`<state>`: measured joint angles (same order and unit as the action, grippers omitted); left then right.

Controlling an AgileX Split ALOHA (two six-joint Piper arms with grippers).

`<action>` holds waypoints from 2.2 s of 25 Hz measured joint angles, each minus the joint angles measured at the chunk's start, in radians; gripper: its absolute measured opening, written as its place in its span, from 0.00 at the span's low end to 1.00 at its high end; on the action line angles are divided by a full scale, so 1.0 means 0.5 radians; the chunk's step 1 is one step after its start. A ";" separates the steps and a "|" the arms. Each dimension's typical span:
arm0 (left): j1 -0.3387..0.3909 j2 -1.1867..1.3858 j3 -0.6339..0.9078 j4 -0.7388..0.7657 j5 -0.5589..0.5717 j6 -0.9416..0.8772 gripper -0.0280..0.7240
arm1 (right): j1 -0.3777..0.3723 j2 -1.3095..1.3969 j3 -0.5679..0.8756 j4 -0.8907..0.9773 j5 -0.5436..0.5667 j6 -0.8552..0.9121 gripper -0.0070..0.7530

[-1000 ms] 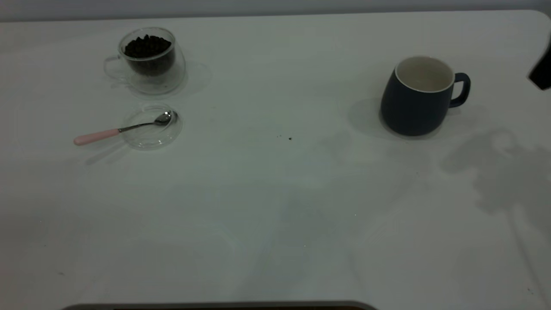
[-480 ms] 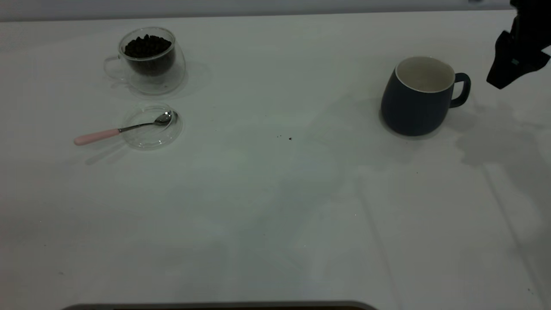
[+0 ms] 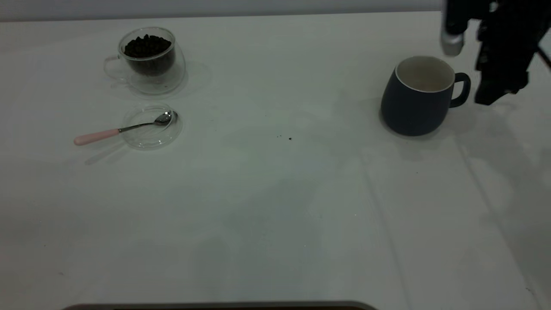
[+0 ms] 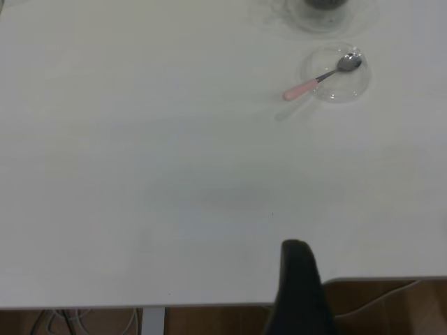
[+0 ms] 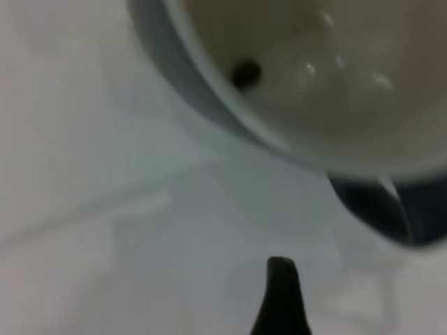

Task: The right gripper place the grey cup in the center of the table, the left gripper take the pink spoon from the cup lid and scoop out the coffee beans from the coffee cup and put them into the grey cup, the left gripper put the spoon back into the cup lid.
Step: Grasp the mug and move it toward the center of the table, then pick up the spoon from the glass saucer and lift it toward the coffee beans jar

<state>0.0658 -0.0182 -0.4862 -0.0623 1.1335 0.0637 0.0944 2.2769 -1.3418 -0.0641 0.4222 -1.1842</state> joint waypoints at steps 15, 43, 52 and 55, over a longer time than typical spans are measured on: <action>0.000 0.000 0.000 0.000 0.000 0.000 0.82 | 0.334 0.047 -0.016 0.006 -0.070 0.041 0.79; 0.000 0.000 0.000 0.000 0.000 0.000 0.82 | 0.847 -0.337 -0.014 1.050 -0.218 0.146 0.78; 0.000 0.000 0.000 0.000 0.000 0.000 0.82 | 0.665 -1.140 -0.014 0.852 0.919 0.745 0.78; 0.000 0.000 0.000 0.000 0.000 0.000 0.82 | 0.653 -1.369 -0.014 0.701 1.215 0.998 0.78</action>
<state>0.0658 -0.0182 -0.4862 -0.0623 1.1335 0.0637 0.4207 1.5923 -1.3488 0.2865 1.0295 -0.6852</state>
